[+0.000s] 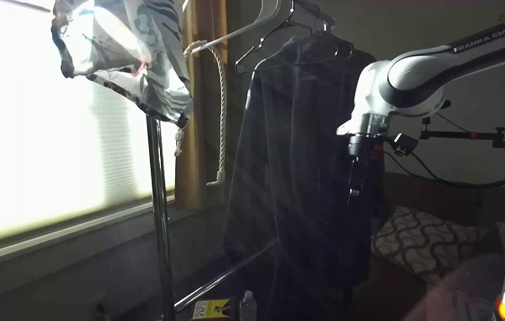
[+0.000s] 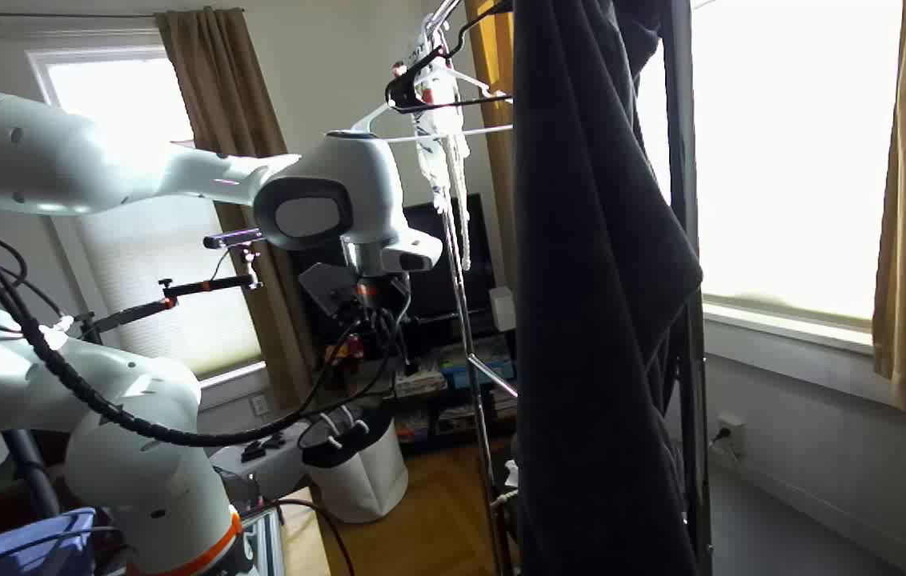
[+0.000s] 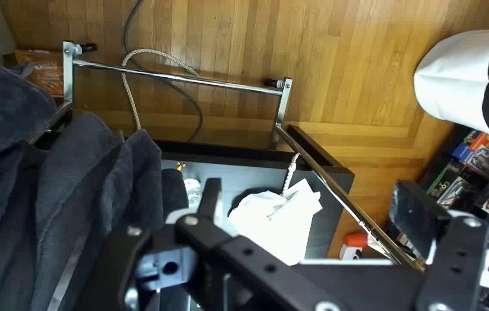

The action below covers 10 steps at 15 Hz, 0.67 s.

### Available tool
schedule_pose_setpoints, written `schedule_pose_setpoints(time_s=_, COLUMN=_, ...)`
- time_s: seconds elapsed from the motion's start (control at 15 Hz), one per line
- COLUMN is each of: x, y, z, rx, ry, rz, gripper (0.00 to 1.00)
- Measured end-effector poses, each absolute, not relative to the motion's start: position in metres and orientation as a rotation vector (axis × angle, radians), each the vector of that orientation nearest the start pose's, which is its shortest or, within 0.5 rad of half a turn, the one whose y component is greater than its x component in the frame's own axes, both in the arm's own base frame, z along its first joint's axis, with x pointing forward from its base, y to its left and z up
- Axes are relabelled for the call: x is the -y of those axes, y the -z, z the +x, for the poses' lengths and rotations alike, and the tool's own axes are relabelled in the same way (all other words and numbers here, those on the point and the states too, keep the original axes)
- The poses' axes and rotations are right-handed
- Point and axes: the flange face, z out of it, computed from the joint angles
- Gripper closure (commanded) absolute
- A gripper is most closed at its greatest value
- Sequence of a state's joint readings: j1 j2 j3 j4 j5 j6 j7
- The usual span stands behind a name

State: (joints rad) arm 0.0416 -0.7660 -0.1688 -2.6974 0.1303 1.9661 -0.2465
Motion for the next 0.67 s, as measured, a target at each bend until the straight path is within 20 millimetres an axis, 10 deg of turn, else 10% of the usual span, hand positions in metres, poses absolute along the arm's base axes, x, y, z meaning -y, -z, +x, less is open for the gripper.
schedule_pose_setpoints(time_s=0.67, x=0.0258, y=-0.4569, z=0.3299, rx=0.179, ry=0.172, rz=-2.926, gripper=0.0)
